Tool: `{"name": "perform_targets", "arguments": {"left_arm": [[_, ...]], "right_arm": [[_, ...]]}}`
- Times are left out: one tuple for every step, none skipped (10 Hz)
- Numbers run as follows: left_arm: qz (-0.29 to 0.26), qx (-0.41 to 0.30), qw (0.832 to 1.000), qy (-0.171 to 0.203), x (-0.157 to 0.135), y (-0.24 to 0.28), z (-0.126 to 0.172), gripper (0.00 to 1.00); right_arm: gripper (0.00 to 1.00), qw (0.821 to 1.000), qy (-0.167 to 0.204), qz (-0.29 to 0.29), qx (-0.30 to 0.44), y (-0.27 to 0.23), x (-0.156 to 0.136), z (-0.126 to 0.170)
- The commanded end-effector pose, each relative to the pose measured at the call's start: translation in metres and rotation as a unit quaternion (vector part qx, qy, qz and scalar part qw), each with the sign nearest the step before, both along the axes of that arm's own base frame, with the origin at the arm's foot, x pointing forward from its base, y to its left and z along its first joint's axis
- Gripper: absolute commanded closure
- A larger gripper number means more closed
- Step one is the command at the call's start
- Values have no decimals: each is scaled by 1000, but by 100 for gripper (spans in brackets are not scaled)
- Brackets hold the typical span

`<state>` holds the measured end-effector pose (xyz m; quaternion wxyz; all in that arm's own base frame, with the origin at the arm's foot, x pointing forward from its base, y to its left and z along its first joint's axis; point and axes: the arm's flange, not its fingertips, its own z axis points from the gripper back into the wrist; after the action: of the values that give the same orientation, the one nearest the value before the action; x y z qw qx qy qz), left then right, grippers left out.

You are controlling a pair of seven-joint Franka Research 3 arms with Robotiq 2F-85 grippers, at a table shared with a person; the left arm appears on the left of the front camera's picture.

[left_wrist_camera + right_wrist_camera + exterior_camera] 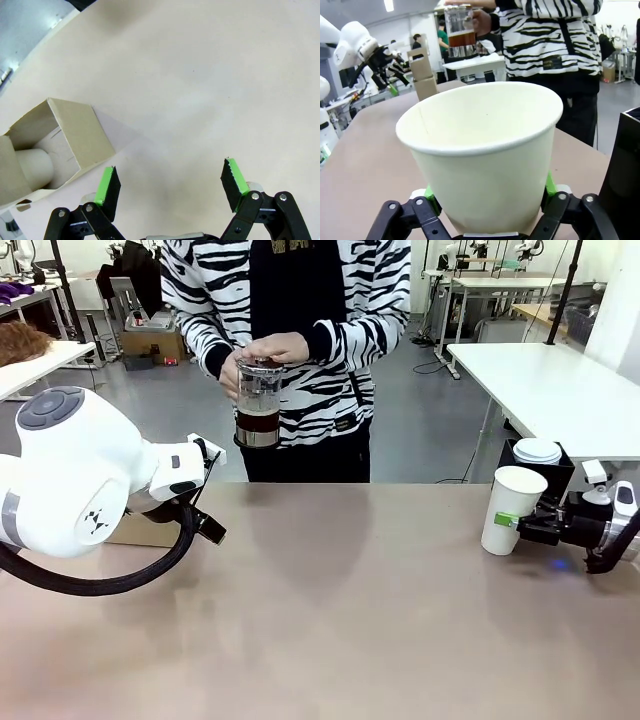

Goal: Pour a drink into a cup and package it in a carrier.
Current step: Pick up the 600 ml Paper Cup and place it in the middle top area of the table.

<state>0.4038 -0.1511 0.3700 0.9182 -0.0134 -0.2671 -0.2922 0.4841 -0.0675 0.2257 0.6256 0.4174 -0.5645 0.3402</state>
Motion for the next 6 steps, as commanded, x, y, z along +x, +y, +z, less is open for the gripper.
{"name": "perform_targets", "arguments": {"left_arm": [[0, 0, 1000, 0, 0, 0, 0, 0], [0, 0, 1000, 0, 0, 0, 0, 0], [0, 0, 1000, 0, 0, 0, 0, 0], [0, 0, 1000, 0, 0, 0, 0, 0], [0, 0, 1000, 0, 0, 0, 0, 0], [0, 0, 1000, 0, 0, 0, 0, 0]], "right_arm": [[20, 1000, -2, 0, 0, 0, 0, 1], [20, 1000, -2, 0, 0, 0, 0, 1], [20, 1000, -2, 0, 0, 0, 0, 1], [20, 1000, -2, 0, 0, 0, 0, 1], [20, 1000, 0, -1, 0, -1, 0, 0], [20, 1000, 1, -5, -8, 14, -6, 17]]}}
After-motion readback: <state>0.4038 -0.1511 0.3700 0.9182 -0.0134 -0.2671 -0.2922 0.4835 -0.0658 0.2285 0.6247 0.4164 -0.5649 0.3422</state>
